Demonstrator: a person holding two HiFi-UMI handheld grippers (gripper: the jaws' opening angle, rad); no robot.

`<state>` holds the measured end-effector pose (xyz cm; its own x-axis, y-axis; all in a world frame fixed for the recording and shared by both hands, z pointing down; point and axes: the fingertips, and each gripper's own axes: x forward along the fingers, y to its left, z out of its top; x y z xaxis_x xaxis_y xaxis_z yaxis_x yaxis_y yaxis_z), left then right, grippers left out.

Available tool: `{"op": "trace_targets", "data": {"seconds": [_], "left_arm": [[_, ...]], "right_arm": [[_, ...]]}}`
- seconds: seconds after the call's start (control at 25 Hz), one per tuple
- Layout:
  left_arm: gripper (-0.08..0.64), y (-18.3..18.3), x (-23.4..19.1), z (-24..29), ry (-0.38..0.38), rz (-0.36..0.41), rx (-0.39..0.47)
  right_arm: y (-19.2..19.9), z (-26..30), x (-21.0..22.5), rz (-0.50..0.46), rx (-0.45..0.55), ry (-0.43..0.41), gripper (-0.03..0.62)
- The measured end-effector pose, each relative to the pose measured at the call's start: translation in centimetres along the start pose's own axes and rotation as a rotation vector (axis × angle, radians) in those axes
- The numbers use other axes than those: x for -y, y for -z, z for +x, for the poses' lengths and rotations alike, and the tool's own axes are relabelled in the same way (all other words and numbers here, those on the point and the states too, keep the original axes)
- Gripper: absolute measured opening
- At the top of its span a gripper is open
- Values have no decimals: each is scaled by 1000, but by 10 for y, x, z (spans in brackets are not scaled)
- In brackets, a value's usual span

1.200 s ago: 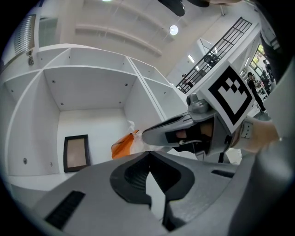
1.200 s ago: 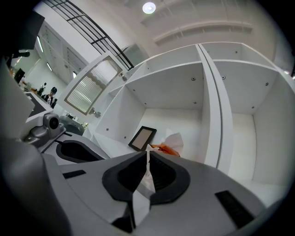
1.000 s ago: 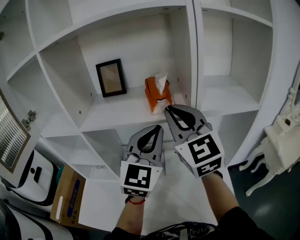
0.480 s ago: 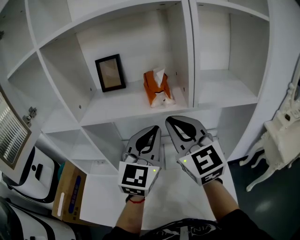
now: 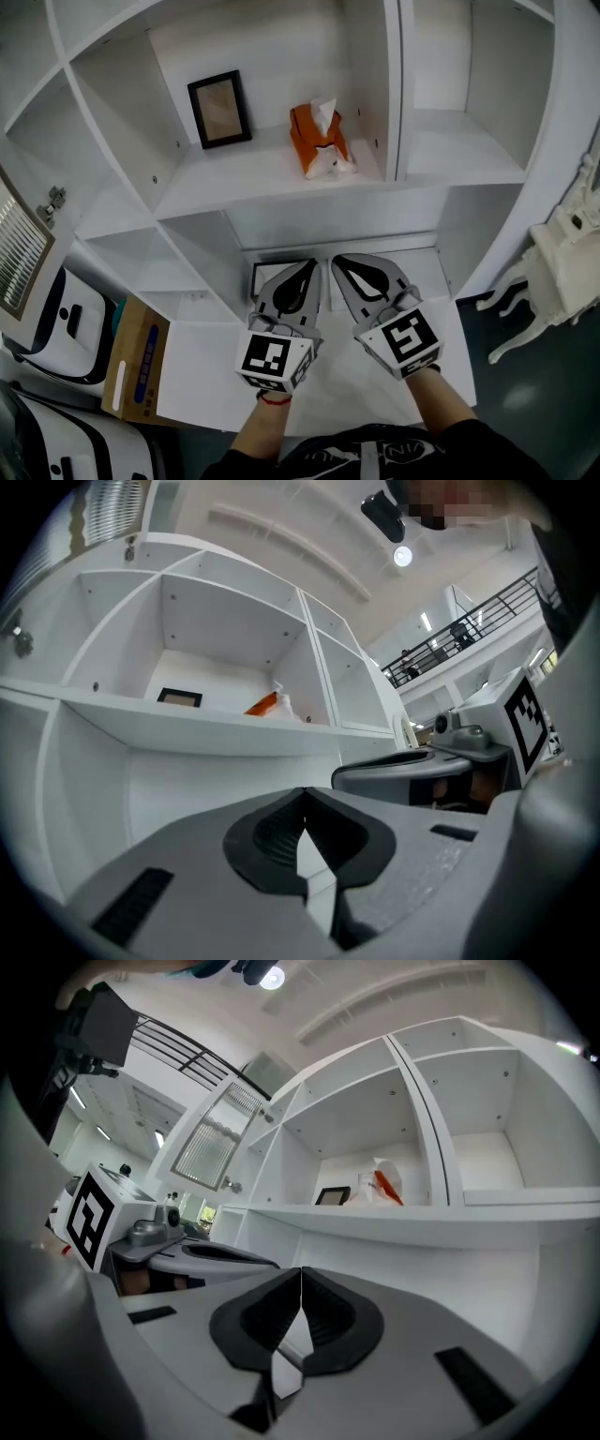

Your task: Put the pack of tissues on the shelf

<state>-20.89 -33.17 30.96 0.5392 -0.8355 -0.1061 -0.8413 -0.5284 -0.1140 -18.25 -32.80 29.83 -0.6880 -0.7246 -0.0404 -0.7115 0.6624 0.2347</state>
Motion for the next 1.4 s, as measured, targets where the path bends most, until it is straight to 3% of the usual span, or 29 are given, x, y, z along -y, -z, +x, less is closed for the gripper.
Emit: {"op": "trace_targets", "data": {"seconds": [0.4,0.76,1.12,1.4], "left_arm": [[6,54,17,-29,-8,-50,-42],[6,102,34,-55,35,-168,-81],[6,142,43,-83,18,-160,-154],[6,171,61,-101,46,-160,-218]], "right_arm": [[65,-17,-26,139,-84,-18,5],[119,-39,-58,215,-195,-39,5],[158,-62,-76,245,-257,-40,5],[178,-76,-96,265,-294,-51,5]]}}
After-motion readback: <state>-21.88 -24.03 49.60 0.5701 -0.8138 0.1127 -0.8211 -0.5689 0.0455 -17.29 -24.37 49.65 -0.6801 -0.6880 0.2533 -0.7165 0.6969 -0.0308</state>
